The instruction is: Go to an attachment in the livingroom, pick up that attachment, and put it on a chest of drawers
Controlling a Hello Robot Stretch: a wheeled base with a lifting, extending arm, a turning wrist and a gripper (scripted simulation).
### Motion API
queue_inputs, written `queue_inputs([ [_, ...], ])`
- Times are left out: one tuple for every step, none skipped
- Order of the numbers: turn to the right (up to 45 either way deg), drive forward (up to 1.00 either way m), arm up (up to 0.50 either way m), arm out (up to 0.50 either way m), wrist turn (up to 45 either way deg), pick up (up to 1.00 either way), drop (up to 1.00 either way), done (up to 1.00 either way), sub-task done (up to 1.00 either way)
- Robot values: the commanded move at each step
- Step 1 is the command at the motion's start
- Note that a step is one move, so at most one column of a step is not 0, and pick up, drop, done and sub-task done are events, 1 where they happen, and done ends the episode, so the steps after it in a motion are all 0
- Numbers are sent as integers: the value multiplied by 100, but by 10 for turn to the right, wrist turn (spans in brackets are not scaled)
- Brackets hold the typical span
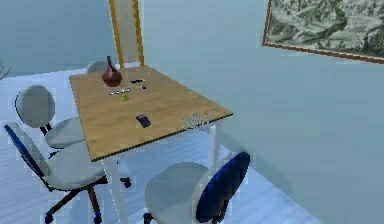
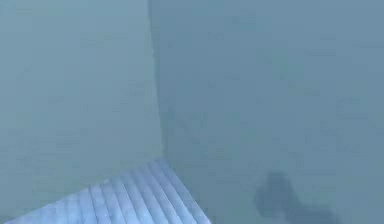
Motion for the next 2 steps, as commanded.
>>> queue_inputs([
  [240,0,0,0,0,0,0,0,0],
  [30,0,0,0,0,0,0,0,0],
])
